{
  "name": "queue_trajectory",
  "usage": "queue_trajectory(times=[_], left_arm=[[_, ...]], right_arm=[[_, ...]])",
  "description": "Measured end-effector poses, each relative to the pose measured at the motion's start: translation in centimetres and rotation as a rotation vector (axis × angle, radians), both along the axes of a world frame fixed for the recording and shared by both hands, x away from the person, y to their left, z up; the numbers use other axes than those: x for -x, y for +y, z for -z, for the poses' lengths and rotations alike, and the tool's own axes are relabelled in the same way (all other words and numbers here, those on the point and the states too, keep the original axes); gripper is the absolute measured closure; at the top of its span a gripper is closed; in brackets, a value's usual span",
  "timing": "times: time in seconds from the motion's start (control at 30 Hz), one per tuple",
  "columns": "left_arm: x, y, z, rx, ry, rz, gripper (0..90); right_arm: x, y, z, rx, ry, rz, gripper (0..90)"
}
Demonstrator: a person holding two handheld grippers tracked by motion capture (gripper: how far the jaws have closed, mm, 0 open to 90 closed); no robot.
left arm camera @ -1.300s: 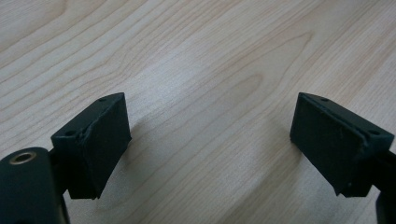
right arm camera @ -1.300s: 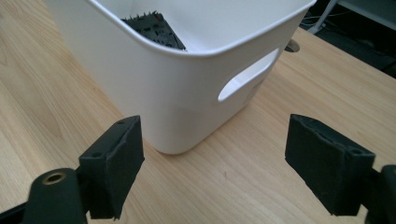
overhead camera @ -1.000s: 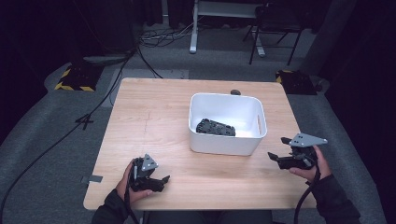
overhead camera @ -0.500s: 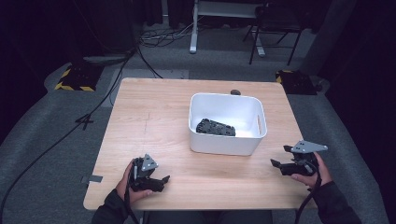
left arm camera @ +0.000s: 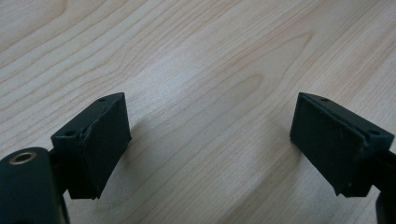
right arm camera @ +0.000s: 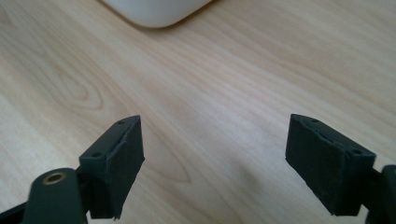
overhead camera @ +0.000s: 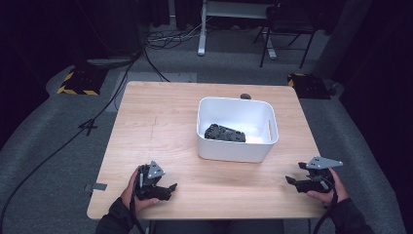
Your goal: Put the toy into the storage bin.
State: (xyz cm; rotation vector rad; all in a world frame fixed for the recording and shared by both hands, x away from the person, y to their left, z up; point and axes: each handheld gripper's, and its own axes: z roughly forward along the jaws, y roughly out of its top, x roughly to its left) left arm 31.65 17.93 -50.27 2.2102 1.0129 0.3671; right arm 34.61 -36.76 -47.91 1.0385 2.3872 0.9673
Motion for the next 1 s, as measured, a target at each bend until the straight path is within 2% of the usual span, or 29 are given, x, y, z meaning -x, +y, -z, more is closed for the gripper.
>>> queue_trajectory(times=[0.17,0.33,0.5,0.6,0.7,1.0], left_arm=[[0.0,0.0,0.0,0.0,0.0,0.0,12.4],[0.0,0.0,0.0,0.0,0.0,0.0,12.4],[0.0,0.0,0.0,0.0,0.0,-0.001,12.4],[0.0,0.0,0.0,0.0,0.0,0.0,12.4],[0.0,0.0,0.0,0.0,-0.001,0.0,12.4],[0.0,0.0,0.0,-0.003,-0.006,-0.009,12.4]], right_arm=[[0.6,-0.9,1.1,-0.016,0.026,0.006,19.6],[1.2,-2.0,1.8,-0.051,0.047,0.051,18.8],[2.0,-2.9,2.1,-0.073,0.033,0.092,18.3],[2.5,-3.3,2.4,-0.059,-0.008,0.144,15.5],[2.6,-3.3,2.5,-0.064,-0.008,0.17,15.0],[2.5,-3.3,2.5,-0.064,-0.008,0.174,15.2]])
